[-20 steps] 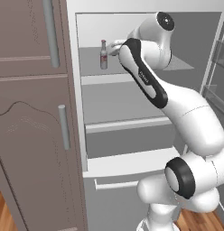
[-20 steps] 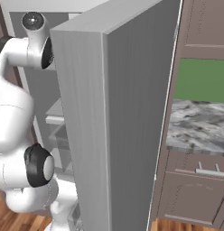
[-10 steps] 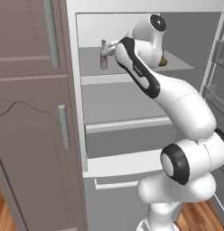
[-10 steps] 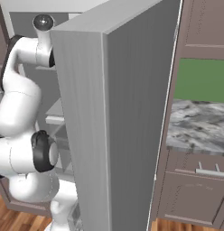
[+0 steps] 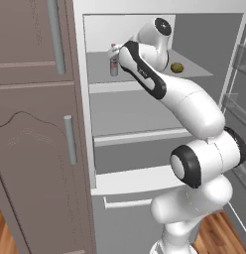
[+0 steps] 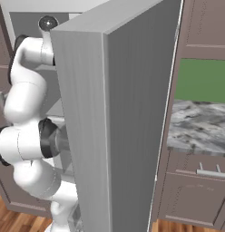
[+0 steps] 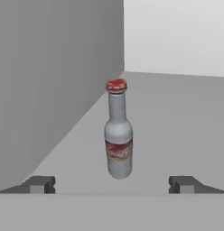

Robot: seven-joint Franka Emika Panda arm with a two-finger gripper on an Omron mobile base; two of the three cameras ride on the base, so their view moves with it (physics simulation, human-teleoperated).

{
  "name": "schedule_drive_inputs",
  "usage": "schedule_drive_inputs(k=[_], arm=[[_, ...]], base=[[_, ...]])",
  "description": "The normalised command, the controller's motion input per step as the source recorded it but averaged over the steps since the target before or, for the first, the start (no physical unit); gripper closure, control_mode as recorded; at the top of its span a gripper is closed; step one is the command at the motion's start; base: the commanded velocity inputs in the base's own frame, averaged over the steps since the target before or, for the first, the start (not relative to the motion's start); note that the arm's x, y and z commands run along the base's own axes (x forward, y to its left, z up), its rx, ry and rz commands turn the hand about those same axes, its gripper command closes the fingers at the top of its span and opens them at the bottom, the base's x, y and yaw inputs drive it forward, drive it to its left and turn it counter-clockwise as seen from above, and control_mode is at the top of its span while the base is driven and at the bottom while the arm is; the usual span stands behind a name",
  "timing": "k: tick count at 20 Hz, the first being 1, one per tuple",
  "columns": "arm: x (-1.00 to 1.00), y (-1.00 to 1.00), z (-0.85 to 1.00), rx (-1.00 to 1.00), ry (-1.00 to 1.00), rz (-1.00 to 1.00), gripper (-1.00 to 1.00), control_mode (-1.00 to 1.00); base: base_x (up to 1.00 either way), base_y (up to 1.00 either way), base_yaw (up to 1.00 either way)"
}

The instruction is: Move the bottled drink and potato from the top shelf to the second highest shelf to make space. Then, place the pitcher from the counter on the cleared top shelf.

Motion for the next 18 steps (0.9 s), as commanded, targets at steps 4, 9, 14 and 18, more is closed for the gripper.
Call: schedule_drive_inputs(k=[4,9,14,18], arm=[[0.43,0.09,0.00,0.00,0.00,0.01,-1.00,-1.00],[0.35,0.00,0.00,0.00,0.00,0.00,-1.00,-1.00],[0.29,0.00,0.00,0.00,0.00,0.00,-1.00,-1.00],[0.25,0.02,0.00,0.00,0.00,0.00,-1.00,-1.00]], base=[[0.00,0.00,0.00],[0.00,0.00,0.00],[0.00,0.00,0.00],[0.00,0.00,0.00]])
